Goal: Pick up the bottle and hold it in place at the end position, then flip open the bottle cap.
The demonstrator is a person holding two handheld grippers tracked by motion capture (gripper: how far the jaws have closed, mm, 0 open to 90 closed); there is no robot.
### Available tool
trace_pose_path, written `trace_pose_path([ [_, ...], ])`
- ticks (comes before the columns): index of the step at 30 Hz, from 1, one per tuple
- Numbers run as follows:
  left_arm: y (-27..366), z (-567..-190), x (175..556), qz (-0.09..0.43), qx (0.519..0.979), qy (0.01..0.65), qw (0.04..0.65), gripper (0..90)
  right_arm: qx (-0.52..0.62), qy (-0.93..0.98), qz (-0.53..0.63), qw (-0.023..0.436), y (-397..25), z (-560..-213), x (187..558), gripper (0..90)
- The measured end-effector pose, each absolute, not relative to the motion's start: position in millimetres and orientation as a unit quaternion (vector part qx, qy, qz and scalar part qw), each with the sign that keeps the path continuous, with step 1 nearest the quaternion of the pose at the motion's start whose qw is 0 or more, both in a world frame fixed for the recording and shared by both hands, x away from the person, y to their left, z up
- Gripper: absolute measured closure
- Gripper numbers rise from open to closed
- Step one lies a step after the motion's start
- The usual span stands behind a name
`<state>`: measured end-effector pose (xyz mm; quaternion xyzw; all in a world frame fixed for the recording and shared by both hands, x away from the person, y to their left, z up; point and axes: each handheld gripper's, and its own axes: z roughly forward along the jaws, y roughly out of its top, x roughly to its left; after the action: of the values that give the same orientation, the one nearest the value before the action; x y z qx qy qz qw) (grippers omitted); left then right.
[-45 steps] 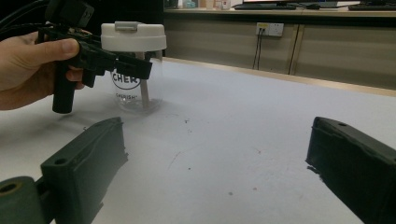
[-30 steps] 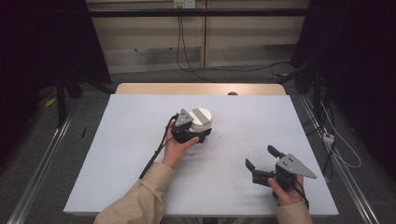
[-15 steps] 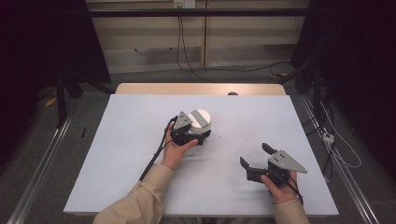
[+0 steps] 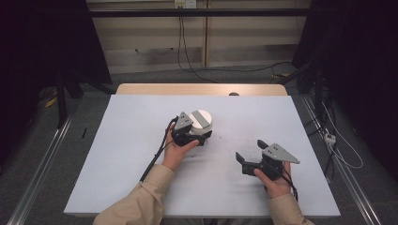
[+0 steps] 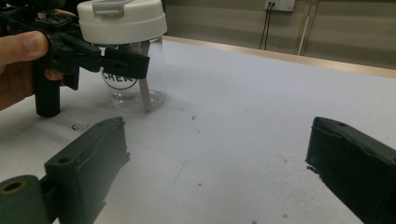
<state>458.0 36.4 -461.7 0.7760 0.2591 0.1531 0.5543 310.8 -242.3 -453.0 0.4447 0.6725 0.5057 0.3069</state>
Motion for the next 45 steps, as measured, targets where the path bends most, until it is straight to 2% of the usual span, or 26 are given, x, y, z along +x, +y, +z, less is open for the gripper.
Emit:
trace_pose_path([
  [30, 36.4, -462.0, 457.4, 0.153, 0.776, 0.259, 0.554, 18.1, 0.438, 0.701, 0.487, 0.283, -205.4, -443.8, 346.3, 6.5],
  [42, 35.9, -462.0, 457.1, 0.155, 0.777, 0.259, 0.552, 18.2, 0.433, 0.708, 0.485, 0.276, -191.7, -441.5, 357.1, 9.7],
  [45, 36.0, -462.0, 457.2, 0.155, 0.777, 0.259, 0.552, 18.2, 0.433, 0.71, 0.485, 0.271, -188.5, -440.4, 359.7, 13.4],
])
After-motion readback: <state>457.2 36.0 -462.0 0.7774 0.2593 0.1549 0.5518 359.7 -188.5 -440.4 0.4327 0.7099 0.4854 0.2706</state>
